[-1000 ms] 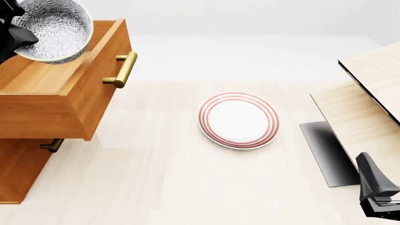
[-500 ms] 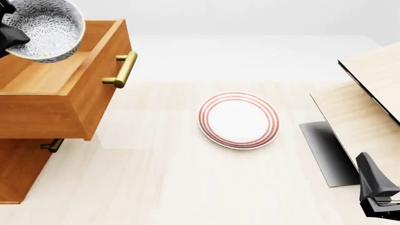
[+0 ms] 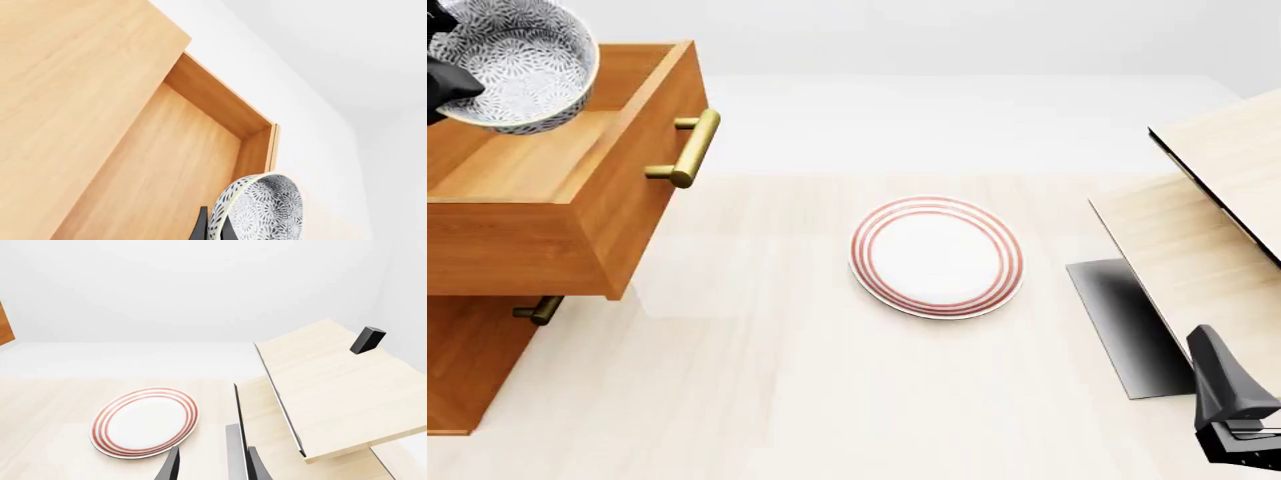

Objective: Open the top drawer of the cabinet and put the bowl in it.

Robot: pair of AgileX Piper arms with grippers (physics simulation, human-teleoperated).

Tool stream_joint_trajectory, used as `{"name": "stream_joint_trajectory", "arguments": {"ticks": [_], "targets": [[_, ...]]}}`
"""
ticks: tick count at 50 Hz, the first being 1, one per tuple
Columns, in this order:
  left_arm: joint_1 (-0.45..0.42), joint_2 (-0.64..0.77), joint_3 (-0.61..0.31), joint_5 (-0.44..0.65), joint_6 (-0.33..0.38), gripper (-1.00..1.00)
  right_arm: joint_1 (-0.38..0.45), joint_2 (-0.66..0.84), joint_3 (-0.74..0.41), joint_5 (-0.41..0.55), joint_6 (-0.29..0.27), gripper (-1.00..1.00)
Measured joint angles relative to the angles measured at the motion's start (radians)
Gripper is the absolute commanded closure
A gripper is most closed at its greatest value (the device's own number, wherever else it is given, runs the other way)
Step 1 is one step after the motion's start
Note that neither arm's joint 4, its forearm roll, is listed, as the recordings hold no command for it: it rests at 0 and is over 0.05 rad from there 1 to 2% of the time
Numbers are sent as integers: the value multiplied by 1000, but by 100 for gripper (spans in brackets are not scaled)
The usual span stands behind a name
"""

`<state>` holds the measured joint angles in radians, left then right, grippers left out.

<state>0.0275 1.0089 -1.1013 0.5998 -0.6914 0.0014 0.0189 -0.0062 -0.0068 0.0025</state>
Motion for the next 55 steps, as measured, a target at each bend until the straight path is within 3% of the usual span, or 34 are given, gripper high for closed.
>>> {"name": "stream_joint_trajectory", "arguments": {"ticks": [55], "targets": [[66,186,63,-197,-37,100,0,0,0,0,0,-100]]}}
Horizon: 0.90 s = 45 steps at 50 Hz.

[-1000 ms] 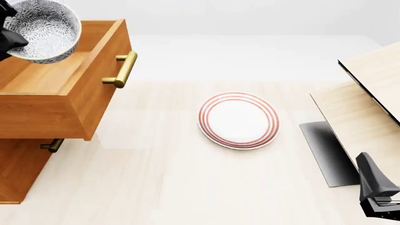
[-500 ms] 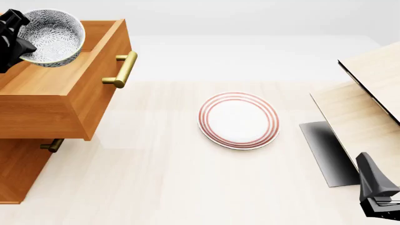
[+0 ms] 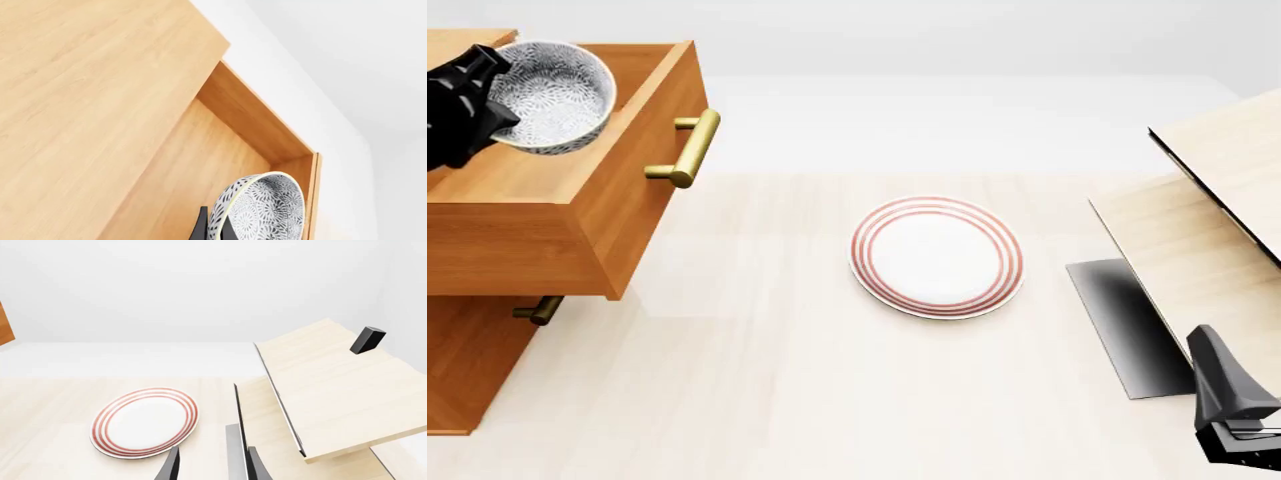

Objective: Open the top drawer of the cabinet and put the bowl in it.

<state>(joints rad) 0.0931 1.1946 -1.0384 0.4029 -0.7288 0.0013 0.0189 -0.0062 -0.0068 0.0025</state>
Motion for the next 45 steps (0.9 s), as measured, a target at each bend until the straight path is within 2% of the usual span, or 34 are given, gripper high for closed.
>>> {"name": "stream_joint_trajectory", "arguments": {"ticks": [21,45], "targets": [[18,46,25,-60,-15,100,0,0,0,0,0,-100],[33,86,15,-79,-14,100,0,0,0,0,0,-100]]}}
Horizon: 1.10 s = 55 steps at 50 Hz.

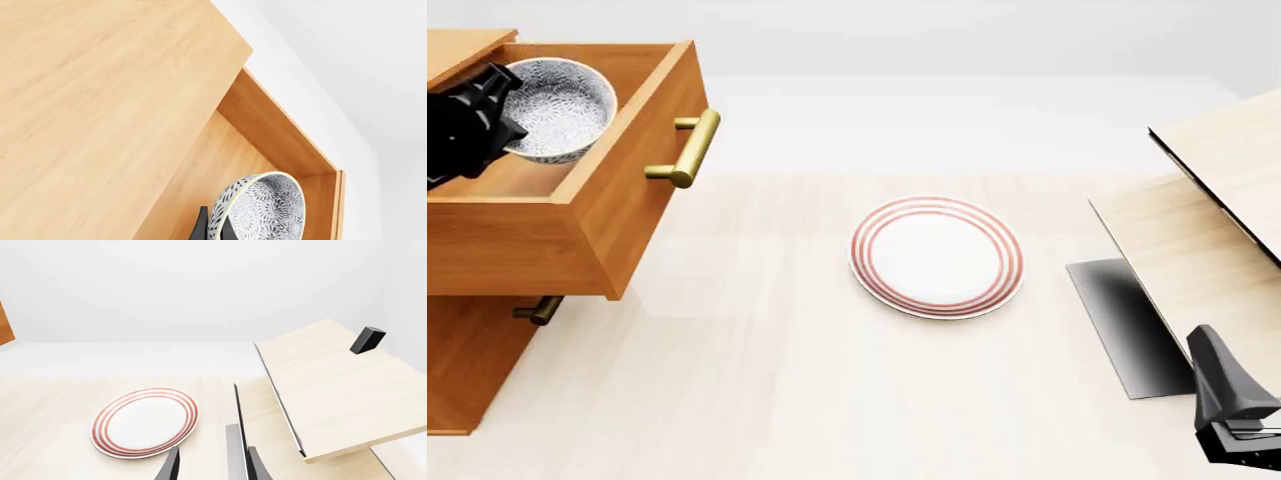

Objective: Open the top drawer of the cabinet and put the bowl in it.

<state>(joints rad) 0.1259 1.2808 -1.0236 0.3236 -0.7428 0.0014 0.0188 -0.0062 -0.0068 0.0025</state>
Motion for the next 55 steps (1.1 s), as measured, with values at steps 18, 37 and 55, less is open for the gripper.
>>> {"name": "stream_joint_trajectory", "arguments": {"ticks": [18,37,55], "targets": [[-4,6,-17,6,7,-100,0,0,0,0,0,-100],[0,-28,-49,70,26,-100,0,0,0,0,0,-100],[0,-92,-97,178,53,-100,0,0,0,0,0,-100]]}}
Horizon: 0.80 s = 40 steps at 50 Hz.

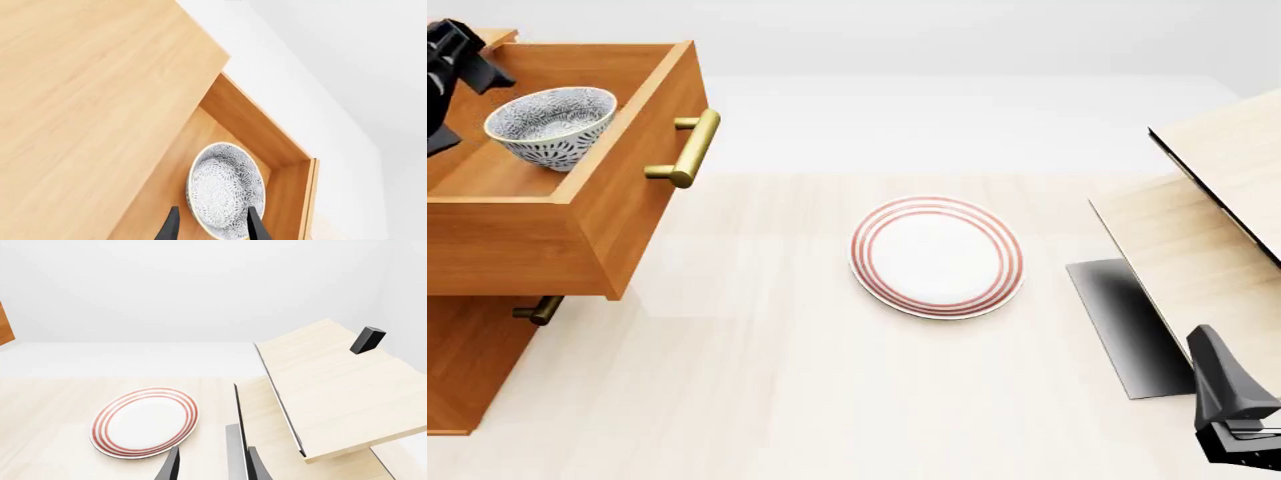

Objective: Open the top drawer of the cabinet and put the bowl in it.

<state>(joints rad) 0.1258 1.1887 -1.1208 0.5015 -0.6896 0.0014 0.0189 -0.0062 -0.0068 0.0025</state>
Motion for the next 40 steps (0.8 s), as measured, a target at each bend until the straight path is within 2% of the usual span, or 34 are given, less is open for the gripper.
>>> {"name": "stream_joint_trajectory", "arguments": {"ticks": [21,40], "targets": [[-12,-92,-110,175,39,-100,0,0,0,0,0,-100],[-37,-214,-250,387,82,-100,0,0,0,0,0,-100]]}}
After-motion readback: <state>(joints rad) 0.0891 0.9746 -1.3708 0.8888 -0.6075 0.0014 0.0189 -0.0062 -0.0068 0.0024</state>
